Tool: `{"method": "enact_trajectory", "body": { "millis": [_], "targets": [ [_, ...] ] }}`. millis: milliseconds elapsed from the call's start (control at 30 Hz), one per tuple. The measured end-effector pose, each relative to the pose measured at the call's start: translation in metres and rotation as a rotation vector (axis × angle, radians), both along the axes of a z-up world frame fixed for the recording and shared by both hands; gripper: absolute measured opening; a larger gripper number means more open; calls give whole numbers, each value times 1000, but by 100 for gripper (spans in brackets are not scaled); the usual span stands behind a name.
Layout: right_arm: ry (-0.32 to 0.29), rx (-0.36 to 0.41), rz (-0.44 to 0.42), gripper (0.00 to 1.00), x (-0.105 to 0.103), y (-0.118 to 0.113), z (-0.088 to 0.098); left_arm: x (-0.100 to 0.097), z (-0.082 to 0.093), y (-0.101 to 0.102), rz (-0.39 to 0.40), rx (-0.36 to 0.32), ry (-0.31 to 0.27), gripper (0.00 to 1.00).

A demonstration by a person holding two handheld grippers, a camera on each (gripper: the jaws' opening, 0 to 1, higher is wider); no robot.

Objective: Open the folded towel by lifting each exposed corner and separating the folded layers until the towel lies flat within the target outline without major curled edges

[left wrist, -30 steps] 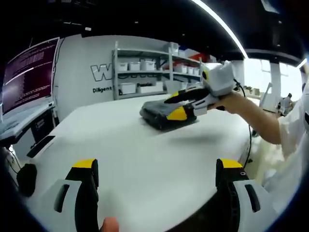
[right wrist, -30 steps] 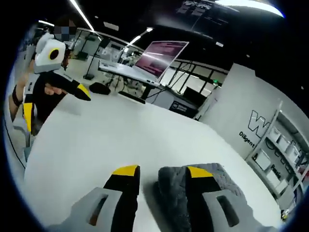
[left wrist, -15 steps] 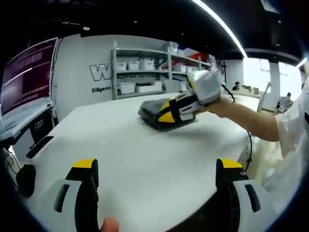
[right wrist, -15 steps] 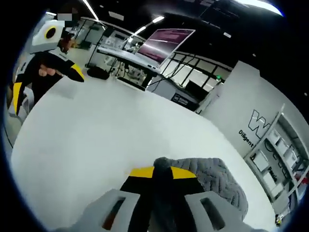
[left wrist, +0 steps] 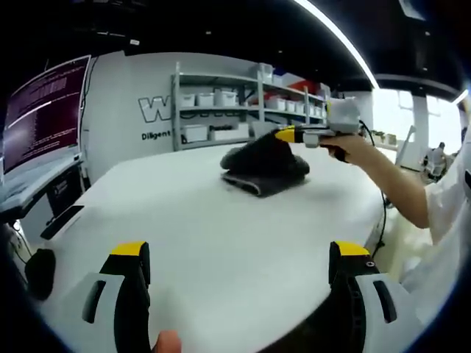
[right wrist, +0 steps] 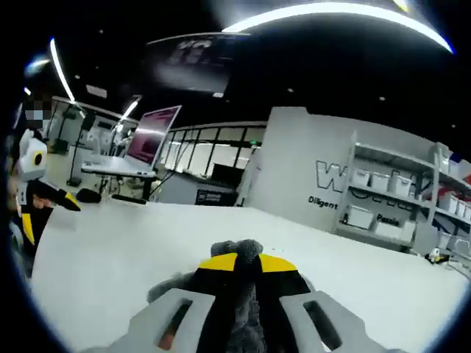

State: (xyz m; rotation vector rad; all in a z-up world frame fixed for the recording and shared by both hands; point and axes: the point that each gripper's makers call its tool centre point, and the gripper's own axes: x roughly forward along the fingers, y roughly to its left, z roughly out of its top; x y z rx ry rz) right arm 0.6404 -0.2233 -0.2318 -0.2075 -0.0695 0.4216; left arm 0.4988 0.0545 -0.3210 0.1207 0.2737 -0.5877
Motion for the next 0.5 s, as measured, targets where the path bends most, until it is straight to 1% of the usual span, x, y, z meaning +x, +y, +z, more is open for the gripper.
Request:
{"method": "enact_trajectory", "body": {
  "millis": [100,133,167,200,267,333,367,400,433,467,500],
  "targets": [
    [-8,61,-75,4,-4,-32,2,1,0,-3,-8,4,2,99],
    [-12,82,-116,4,-7,-48,1,1,-1,-4,-12,5,2,99],
    [-13,100,-154,4,-9,-63,0,2,0,-5,-15,6,2,99],
    [-12,113,-175,4,-11,-71,-2,2,0,-6,-18,6,2,99],
    [2,133,-234,4,-14,-93,-8,2,0,-8,-23,8,3,99],
    [39,120,-294,4,-20,-116,-22,3,0,-10,-27,11,3,99],
    [50,112,-313,4,-22,-122,-26,3,0,-11,-29,12,3,99],
    [85,82,-340,5,-26,-130,-35,3,0,-12,-31,12,4,99],
    [89,51,-371,5,-30,-140,-40,3,-1,-13,-32,13,5,99],
    [101,43,-403,5,-34,-149,-44,3,-1,-14,-34,14,7,99],
    [117,19,-427,5,-38,-157,-50,3,-1,-14,-36,16,8,99]
  ]
}}
